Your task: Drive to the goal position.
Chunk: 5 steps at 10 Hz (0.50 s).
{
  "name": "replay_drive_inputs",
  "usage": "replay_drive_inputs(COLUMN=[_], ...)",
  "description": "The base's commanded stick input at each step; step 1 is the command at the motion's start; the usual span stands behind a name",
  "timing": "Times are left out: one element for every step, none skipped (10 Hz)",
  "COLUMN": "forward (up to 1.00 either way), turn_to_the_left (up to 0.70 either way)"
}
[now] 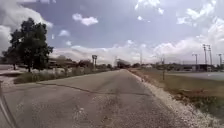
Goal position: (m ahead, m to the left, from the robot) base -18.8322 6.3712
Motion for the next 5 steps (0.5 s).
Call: replay_drive_inputs(forward=[0.00, 0.00, 0.00, 0.00, 0.00], turn_to_the_left=[0.00, 0.00, 0.00, 0.00, 0.04])
